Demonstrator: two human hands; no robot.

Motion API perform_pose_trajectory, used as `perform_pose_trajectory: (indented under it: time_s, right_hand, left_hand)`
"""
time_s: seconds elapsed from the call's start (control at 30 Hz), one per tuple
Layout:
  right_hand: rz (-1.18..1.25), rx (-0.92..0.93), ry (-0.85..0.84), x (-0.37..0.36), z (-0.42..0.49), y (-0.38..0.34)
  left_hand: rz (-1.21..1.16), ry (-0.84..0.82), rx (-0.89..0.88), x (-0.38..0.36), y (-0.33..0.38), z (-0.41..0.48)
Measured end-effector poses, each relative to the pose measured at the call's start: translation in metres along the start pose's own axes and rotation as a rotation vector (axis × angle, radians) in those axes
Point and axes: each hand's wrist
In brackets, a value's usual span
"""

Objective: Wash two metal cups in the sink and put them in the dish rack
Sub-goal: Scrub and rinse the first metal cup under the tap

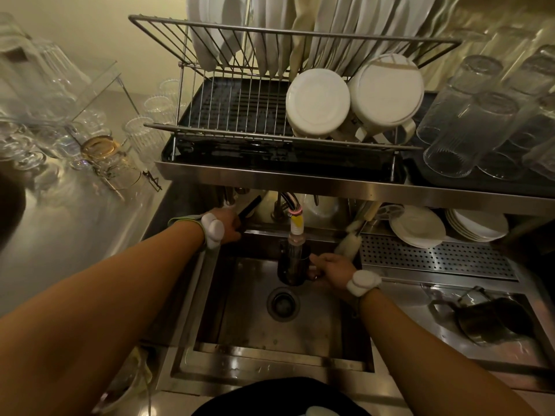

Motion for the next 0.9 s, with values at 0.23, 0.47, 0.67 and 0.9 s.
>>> perform_pose_trajectory:
  time_s: [0.23,0.47,0.67,0.9]
  right_hand:
    - [-0.084,0.073,-0.009,-0.002,-0.008,0.000]
    - [-0.130,0.096,0.022,-0.004,-0.013,0.002]
    - [-0.170,0.076,0.049,-0.008,-0.018,0.002]
    - [-0.124,0.016,0.036,-0.021,-0.023,-0.004]
  left_hand:
    - [0.009,-0.066,0.003,-0.019,0.003,-0.003]
    - [0.010,-0.134,-0.006,-0.035,0.006,-0.003]
    - [0.037,-0.126,0.046,-0.040,-0.001,-0.007]
    - [0.062,-0.118,0.178,-0.052,-0.018,-0.025]
Point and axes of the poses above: each hand's wrist, its own z-axis towards the middle knuckle, its own x-axis out of the back of the hand, y = z × x, and after that the axes turned 6 degrees about -z, right-handed
